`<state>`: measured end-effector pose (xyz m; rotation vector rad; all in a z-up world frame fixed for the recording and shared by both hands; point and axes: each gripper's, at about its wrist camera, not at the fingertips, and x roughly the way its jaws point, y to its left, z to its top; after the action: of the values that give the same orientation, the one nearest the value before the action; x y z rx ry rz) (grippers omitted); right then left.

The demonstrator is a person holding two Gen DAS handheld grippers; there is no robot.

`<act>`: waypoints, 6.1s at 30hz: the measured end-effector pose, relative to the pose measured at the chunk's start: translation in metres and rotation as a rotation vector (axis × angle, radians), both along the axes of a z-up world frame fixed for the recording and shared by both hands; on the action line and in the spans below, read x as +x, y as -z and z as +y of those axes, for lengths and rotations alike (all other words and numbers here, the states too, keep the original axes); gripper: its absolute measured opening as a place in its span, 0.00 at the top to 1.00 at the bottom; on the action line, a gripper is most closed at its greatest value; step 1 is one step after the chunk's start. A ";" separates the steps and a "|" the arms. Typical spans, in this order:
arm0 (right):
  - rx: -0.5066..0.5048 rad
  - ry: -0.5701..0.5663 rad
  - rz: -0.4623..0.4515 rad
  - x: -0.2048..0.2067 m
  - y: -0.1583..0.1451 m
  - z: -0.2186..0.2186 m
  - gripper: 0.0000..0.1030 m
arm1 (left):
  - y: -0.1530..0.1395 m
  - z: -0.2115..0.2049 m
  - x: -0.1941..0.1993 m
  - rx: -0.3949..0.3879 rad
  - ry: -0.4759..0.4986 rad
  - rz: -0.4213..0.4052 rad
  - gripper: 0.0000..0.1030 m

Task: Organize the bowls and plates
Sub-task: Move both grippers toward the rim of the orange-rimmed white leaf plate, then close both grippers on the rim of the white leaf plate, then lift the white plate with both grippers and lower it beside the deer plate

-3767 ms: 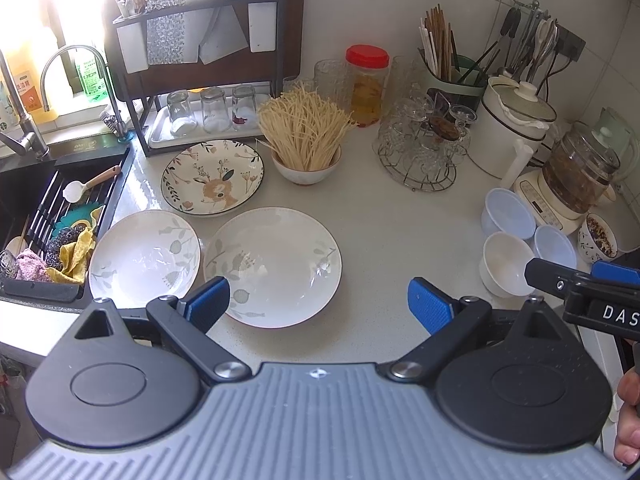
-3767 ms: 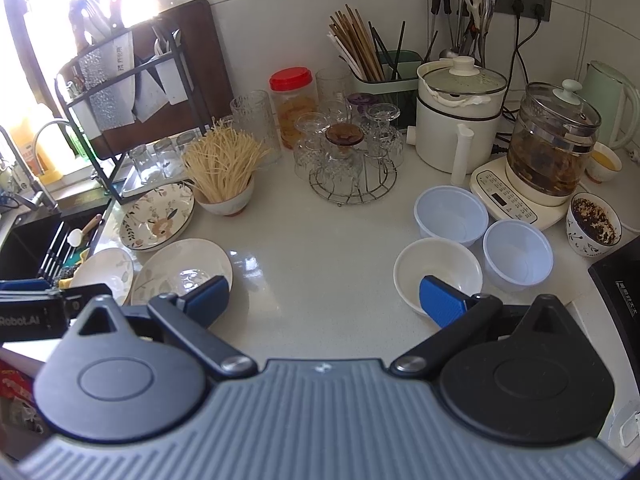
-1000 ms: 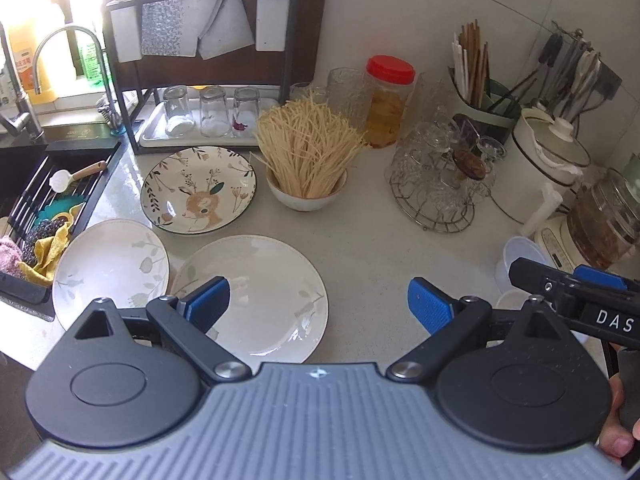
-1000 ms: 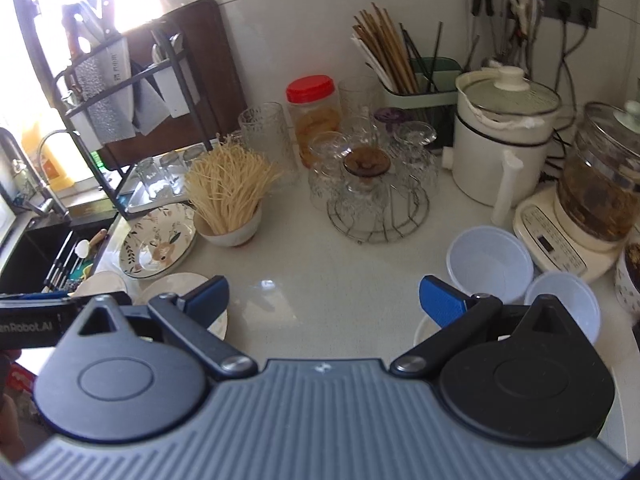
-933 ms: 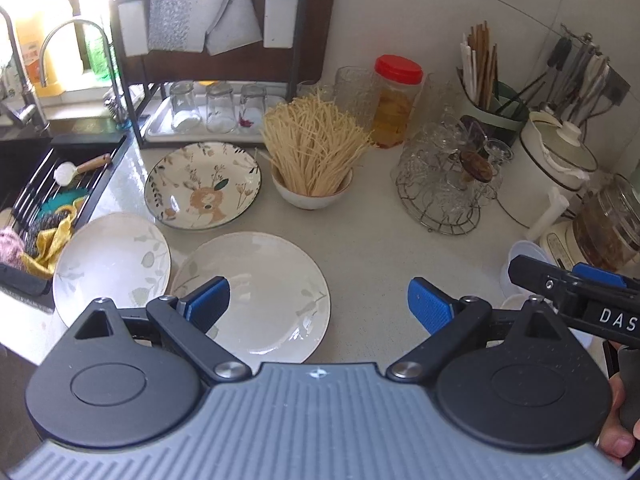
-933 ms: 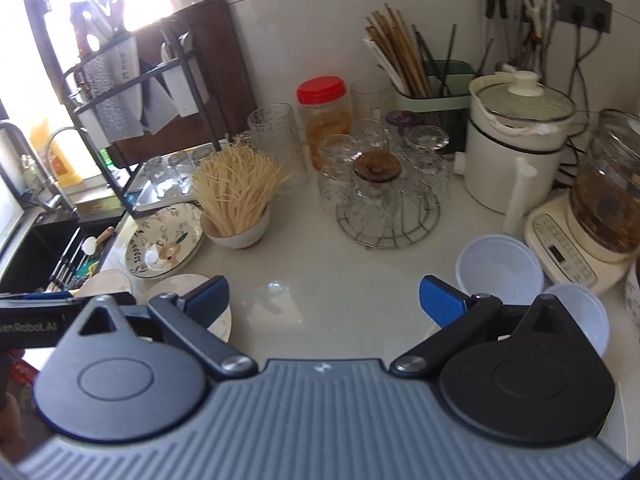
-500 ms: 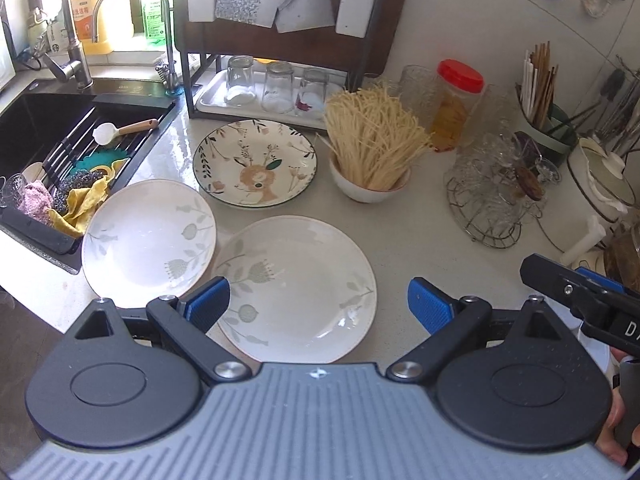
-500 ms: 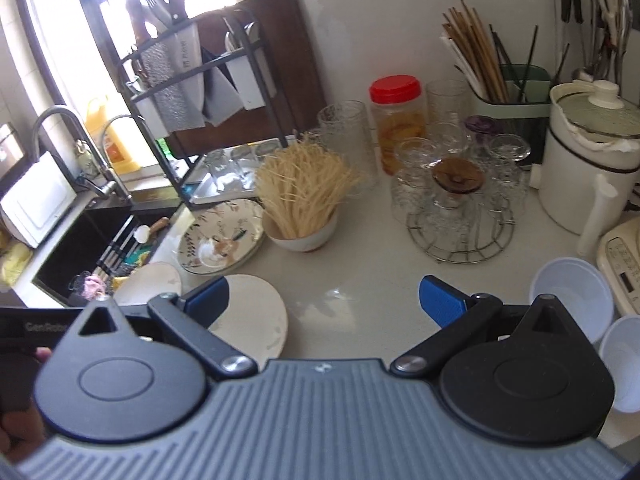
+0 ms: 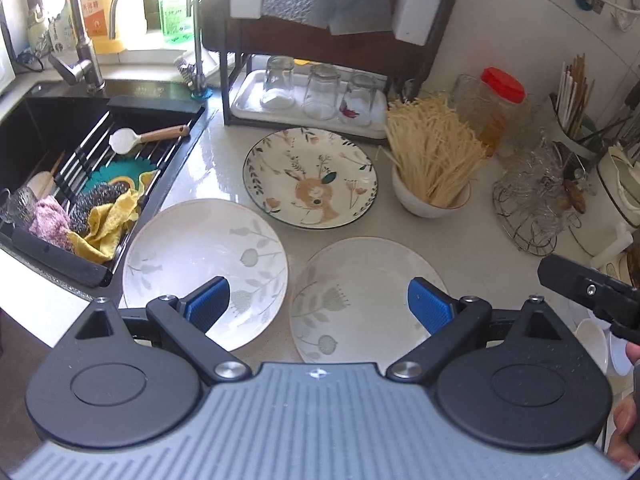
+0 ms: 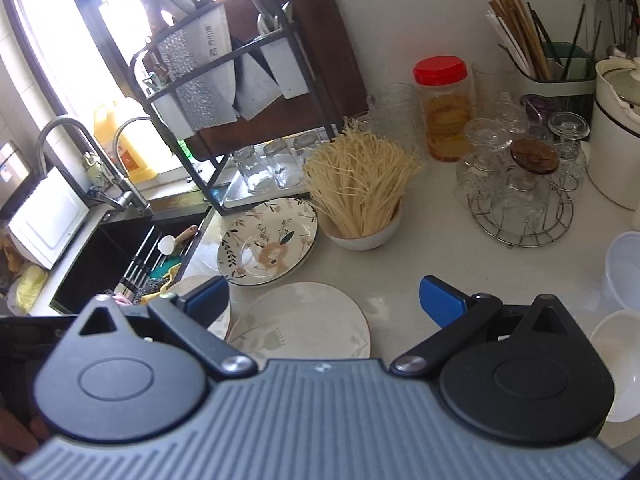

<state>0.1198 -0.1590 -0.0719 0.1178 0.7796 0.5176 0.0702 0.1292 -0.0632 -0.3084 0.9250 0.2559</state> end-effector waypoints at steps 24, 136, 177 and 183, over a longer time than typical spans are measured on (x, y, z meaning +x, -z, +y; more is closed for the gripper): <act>-0.106 -0.210 0.050 0.013 0.025 0.148 0.00 | 0.036 0.141 -0.038 0.017 -0.117 0.022 0.05; -0.131 -0.083 0.100 0.069 0.059 0.135 0.78 | 0.041 0.147 0.084 -0.264 0.230 0.033 0.87; -0.320 -0.178 0.102 0.055 0.114 0.061 0.77 | 0.104 0.048 0.065 -0.228 0.155 0.109 0.87; -0.332 -0.190 0.082 0.054 0.116 0.061 0.78 | 0.109 0.042 0.069 -0.191 0.159 0.122 0.87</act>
<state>0.1738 -0.0978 -0.1879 -0.2463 0.9520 0.5576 0.1389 0.1709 -0.1720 -0.3968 1.0918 0.0400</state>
